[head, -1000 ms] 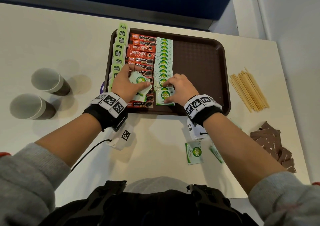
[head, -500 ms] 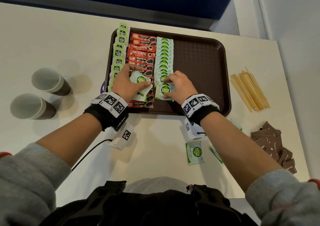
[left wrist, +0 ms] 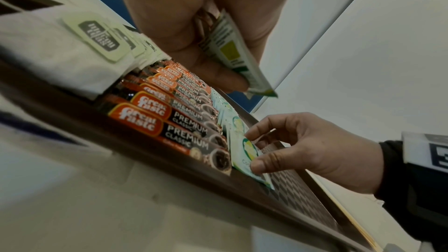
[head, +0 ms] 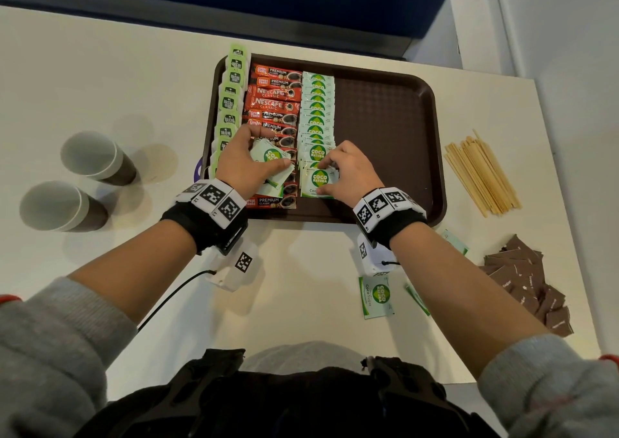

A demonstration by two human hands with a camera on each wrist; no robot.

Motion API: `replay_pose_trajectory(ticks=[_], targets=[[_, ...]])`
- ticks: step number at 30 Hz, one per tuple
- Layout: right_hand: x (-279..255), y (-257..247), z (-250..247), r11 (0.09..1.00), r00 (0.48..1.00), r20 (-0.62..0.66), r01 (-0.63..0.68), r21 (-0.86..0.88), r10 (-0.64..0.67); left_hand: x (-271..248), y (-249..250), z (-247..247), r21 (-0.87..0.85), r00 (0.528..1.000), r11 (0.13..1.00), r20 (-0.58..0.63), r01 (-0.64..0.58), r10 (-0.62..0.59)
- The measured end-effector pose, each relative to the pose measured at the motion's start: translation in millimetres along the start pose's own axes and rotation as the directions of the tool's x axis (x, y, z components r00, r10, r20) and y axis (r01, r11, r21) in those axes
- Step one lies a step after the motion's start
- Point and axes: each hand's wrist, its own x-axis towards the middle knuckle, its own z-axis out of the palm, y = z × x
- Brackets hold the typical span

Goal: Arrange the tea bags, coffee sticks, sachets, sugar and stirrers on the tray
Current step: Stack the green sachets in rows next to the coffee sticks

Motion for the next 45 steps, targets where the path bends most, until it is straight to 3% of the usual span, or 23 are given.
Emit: replay_pose_trajectory(ticks=[9, 20, 45], targets=[[-2.0, -0.9, -2.6, 1.0, 1.0, 0.017, 0.005, -0.026, -0.004, -0.7, 1.6, 0.2, 0.01, 1.0, 1.0, -0.002, -0.001, 0.001], [0.9, -1.0, 0.7, 0.999, 0.998, -0.054, -0.017, -0.039, 0.015, -0.5, 2.4, 0.3, 0.003, 1.0, 1.0, 0.002, -0.011, 0.011], [4.4, 6.5, 6.9, 0.992, 0.996, -0.082, -0.029, 0.125, 0.039, 1.1, -2.0, -0.5, -0.006, 1.0, 1.0, 0.001, -0.016, 0.016]])
